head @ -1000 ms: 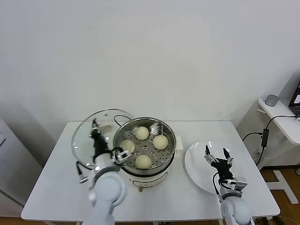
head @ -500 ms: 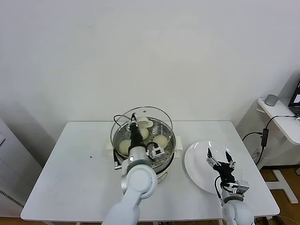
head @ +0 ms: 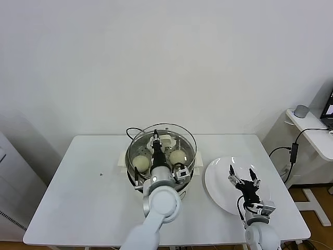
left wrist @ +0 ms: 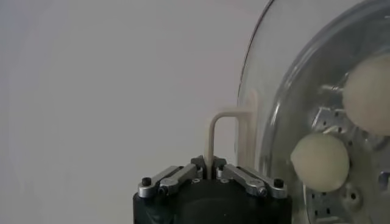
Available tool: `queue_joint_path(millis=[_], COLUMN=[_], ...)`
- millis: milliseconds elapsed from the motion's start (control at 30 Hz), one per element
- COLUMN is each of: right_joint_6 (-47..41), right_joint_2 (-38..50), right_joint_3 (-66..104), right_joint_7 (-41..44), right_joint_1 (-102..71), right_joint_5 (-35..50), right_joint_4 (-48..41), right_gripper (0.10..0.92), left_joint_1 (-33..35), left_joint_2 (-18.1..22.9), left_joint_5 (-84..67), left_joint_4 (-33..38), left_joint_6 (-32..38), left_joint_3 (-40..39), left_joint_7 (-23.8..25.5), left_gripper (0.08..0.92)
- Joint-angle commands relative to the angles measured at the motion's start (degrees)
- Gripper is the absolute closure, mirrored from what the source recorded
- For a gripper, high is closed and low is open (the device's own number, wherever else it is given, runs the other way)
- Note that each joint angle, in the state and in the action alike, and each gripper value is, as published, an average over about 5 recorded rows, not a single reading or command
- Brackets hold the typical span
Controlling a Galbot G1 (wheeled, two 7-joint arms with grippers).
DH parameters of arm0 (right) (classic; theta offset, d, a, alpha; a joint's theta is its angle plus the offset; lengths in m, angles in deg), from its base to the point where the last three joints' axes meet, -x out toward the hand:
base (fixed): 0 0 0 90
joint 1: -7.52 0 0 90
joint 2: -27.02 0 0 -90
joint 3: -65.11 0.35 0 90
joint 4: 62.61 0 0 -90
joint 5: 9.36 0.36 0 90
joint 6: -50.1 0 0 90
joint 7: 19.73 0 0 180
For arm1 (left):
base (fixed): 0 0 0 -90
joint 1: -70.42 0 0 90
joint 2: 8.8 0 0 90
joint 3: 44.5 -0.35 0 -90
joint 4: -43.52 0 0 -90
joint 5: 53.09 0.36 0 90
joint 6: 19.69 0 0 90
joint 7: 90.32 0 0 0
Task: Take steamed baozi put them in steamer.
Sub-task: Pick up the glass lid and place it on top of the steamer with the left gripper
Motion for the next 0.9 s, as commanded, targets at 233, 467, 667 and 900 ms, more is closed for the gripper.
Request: queue_joint_path(millis=[233, 467, 667, 900], right_joint_6=[0.1, -0.2, -0.2, -0.1], right_joint_2=[-0.3, -0.6, -0.6, -0.6], right_joint_3=[-0.1, -0.2, -0.2, -0.2], right_joint_7=[-0.1, -0.2, -0.2, -0.2], right_joint_1=[-0.2, -0.1, -0.1, -0.1], right_joint_5=[-0.3, -0.3, -0.3, -0.4], right_joint_4=[-0.3, -0.3, -0.4, -0.5], right_gripper=[0.203, 0.203, 0.203, 0.203], left_joint_1=[0.6, 1.0, 1.2, 1.5], left_joint_2=[2.8, 2.8, 2.8, 2.8], left_joint_5=[5.0, 4.2, 4.6, 5.3], left_joint_4=[-2.3, -2.2, -2.4, -2.3], left_joint_6=[-2.8, -2.8, -2.8, -2.8], left_joint_3=[-0.4, -0.8, -0.4, -0.1], left_joint_7=[-0.3, -0.3, -0.2, -0.2], left_gripper=[0.873, 0.873, 0.873, 0.873])
